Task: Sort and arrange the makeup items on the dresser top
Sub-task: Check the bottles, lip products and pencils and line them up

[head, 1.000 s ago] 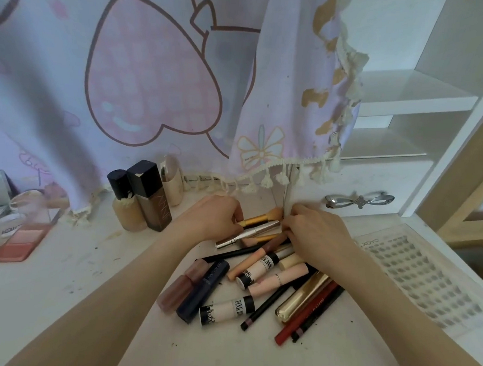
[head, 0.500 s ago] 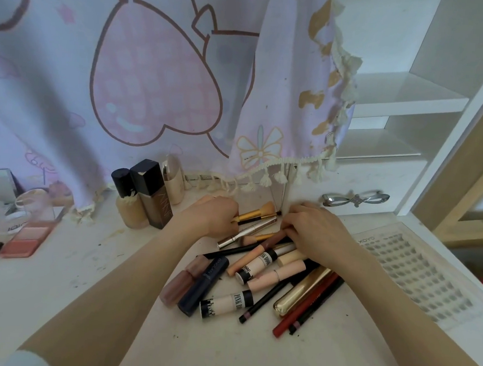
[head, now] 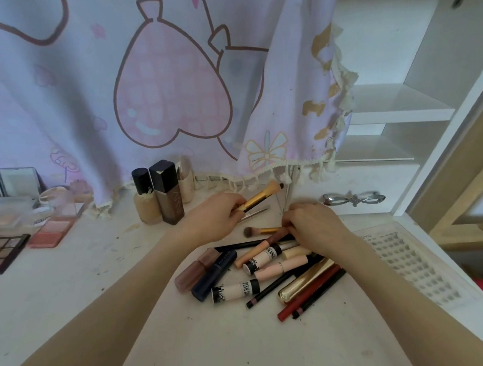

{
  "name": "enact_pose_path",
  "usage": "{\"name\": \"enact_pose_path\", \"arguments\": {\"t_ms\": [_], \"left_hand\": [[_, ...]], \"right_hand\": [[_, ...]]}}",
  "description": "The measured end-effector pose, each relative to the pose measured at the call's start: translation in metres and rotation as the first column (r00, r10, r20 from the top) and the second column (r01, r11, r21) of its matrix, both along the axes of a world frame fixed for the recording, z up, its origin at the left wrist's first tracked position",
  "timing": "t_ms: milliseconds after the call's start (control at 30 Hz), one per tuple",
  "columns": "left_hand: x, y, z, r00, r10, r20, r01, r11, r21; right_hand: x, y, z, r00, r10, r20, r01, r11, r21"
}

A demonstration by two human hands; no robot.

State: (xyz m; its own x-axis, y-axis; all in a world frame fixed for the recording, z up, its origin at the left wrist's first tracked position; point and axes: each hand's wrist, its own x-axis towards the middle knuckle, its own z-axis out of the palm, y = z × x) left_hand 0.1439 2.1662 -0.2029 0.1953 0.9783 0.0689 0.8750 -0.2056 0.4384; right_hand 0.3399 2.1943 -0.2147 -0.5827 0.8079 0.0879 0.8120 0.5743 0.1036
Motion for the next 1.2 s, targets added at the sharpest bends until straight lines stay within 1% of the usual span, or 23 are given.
{"name": "enact_pose_path", "arguments": {"t_ms": [133,267,333,367,400,433,467,500,567,600,633,667,733,867,1000,1133,1200], "left_hand": [[-0.006,-0.013,0.005,0.980,0.067,0.190,-0.071,0.997,0.012],[-0.013,-0.027,0.015,0.934,0.094,0.346,-0.106,0.994,0.017],[-0.019,-0.038,0.022,0.893,0.121,0.433,-0.153,0.987,0.039],[-0.022,-0.044,0.025,0.866,0.144,0.479,-0.185,0.982,0.039],[-0.027,-0.051,0.028,0.837,0.166,0.522,-0.214,0.976,0.033],[-0.032,-0.058,0.030,0.808,0.185,0.559,-0.239,0.971,0.024],[-0.037,-0.066,0.032,0.781,0.201,0.591,-0.260,0.966,0.015],[-0.043,-0.074,0.034,0.757,0.215,0.617,-0.278,0.961,0.007],[-0.057,-0.092,0.037,0.716,0.243,0.655,-0.312,0.950,-0.011],[-0.066,-0.101,0.037,0.692,0.264,0.672,-0.336,0.941,-0.023],[-0.074,-0.110,0.036,0.661,0.286,0.693,-0.363,0.931,-0.038],[-0.083,-0.119,0.035,0.620,0.309,0.721,-0.389,0.919,-0.058],[-0.102,-0.139,0.032,0.524,0.367,0.768,-0.445,0.887,-0.121],[-0.140,-0.179,0.019,0.320,0.467,0.824,-0.525,0.811,-0.256],[-0.170,-0.217,0.003,0.142,0.525,0.839,-0.590,0.726,-0.354],[-0.194,-0.243,-0.010,0.045,0.556,0.830,-0.657,0.642,-0.395],[-0.205,-0.251,-0.014,0.011,0.557,0.830,-0.679,0.614,-0.403]], "right_hand": [[0.000,-0.004,0.004,0.995,-0.088,-0.045,0.088,0.996,0.004],[-0.003,-0.015,0.021,0.990,-0.096,-0.108,0.107,0.989,0.103],[-0.010,-0.023,0.030,0.973,-0.096,-0.209,0.123,0.985,0.124],[-0.014,-0.028,0.033,0.948,-0.102,-0.303,0.138,0.986,0.099],[-0.020,-0.034,0.037,0.898,-0.115,-0.424,0.148,0.988,0.046],[-0.027,-0.041,0.041,0.821,-0.133,-0.555,0.141,0.990,-0.027],[-0.035,-0.049,0.044,0.724,-0.156,-0.672,0.111,0.988,-0.109],[-0.046,-0.057,0.048,0.626,-0.190,-0.756,0.058,0.979,-0.197],[-0.069,-0.076,0.055,0.466,-0.283,-0.838,-0.107,0.922,-0.371],[-0.082,-0.085,0.056,0.415,-0.334,-0.846,-0.196,0.875,-0.442],[-0.096,-0.094,0.057,0.389,-0.378,-0.840,-0.271,0.825,-0.496],[-0.110,-0.101,0.056,0.379,-0.413,-0.828,-0.329,0.776,-0.538],[-0.140,-0.114,0.054,0.395,-0.451,-0.801,-0.378,0.714,-0.589],[-0.196,-0.135,0.039,0.464,-0.478,-0.746,-0.414,0.627,-0.660],[-0.245,-0.157,0.019,0.555,-0.454,-0.697,-0.407,0.583,-0.704],[-0.283,-0.179,0.007,0.591,-0.488,-0.642,-0.450,0.461,-0.765],[-0.296,-0.185,0.002,0.610,-0.456,-0.648,-0.459,0.464,-0.758]]}}
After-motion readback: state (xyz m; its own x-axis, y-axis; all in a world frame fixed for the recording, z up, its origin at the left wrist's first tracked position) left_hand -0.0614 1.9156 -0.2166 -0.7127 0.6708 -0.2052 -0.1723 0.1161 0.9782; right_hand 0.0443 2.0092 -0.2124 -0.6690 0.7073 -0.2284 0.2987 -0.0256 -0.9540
